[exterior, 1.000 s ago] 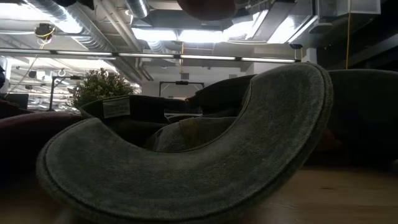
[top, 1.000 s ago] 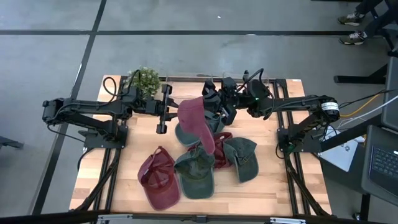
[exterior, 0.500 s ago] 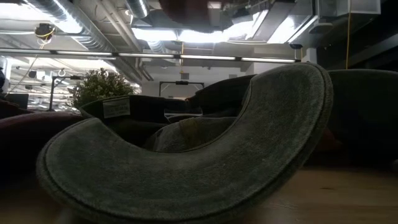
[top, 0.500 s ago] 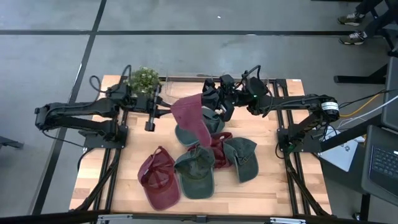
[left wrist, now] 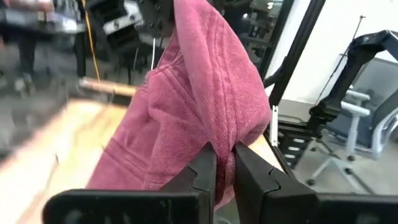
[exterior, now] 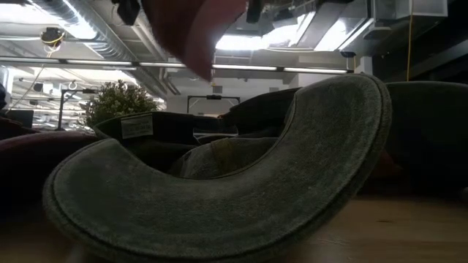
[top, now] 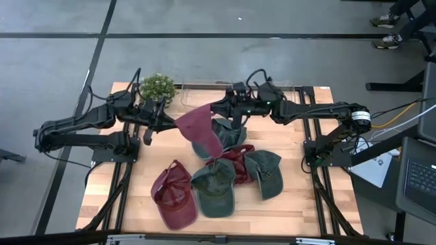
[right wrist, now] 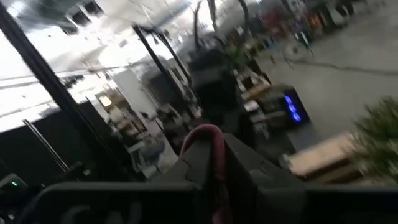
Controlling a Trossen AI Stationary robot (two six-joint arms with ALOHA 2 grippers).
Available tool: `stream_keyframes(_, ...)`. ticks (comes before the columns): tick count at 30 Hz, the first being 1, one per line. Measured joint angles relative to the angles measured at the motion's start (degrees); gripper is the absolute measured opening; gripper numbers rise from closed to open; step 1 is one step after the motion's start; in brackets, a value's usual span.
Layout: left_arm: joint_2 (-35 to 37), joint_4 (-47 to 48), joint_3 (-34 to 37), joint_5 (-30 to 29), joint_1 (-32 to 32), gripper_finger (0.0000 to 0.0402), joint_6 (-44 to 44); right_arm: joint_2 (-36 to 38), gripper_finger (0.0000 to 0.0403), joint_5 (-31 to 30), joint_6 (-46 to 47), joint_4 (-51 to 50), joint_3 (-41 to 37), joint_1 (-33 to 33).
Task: Pick & Place hat
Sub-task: Put the top right red cap into the right transparent bin
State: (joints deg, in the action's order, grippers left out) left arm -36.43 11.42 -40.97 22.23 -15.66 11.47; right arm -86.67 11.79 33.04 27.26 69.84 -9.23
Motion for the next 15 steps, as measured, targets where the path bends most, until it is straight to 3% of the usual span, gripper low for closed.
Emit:
stream_keyframes(8,2.3,8.9,0.1,0.8,0.0,0.0027,20.4,0.0,0.0044,-0.1,-1.9,-2.6,0.0,0.0)
stream_keyframes(15,2.3,10.6,0.1,6.5,0.1,0.0029,32.1,0.1,0.011,1.9,-2.3,-3.2,0.0,-0.3)
